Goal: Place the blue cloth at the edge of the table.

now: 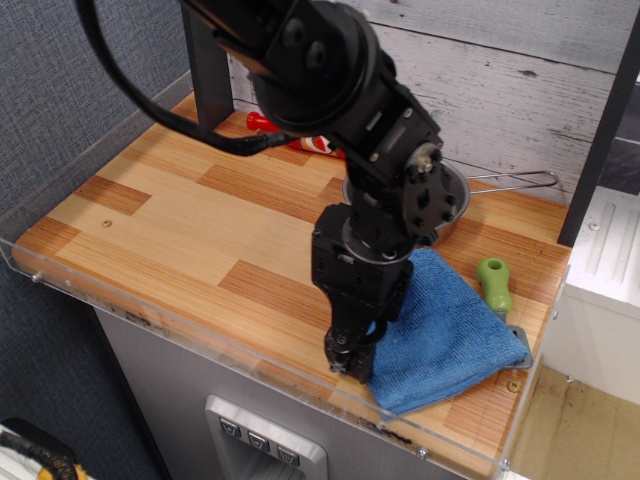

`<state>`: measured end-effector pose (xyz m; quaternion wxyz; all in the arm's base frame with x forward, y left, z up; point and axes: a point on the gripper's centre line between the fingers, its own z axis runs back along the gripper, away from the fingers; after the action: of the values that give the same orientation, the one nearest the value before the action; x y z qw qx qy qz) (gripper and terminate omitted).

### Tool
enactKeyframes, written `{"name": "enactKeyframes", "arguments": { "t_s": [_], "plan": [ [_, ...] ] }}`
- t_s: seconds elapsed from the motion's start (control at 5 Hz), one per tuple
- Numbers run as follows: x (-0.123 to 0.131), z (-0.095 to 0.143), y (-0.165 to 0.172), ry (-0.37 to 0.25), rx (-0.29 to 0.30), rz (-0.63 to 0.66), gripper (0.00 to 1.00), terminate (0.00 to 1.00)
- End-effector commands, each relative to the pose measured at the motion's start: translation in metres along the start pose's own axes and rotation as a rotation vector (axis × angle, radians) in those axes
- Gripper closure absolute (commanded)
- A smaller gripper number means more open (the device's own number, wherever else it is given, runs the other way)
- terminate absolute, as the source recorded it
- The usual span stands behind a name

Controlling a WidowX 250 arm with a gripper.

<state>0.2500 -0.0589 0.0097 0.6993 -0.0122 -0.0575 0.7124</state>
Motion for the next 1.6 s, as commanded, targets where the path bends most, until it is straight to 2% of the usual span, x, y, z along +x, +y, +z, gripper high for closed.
{"name": "enactKeyframes", "arguments": {
  "t_s": [0.0, 0.2, 0.4, 1.0, 1.2, 1.4],
  "plan": [
    [0.003, 0.011, 0.001, 0.008, -0.044, -0.008, 0.0, 0.0],
    [0.01, 0.014, 0.0, 0.004, -0.054, 0.0, 0.0, 0.0],
    [0.023, 0.026, -0.004, -0.012, -0.098, -0.011, 0.0, 0.0],
    [0.082, 0.094, -0.017, -0.069, -0.243, 0.046, 0.0, 0.0],
    [0.1, 0.118, -0.015, -0.069, -0.255, 0.05, 0.0, 0.0],
    [0.109, 0.129, -0.011, -0.051, -0.239, 0.067, 0.0, 0.0]
  ]
}}
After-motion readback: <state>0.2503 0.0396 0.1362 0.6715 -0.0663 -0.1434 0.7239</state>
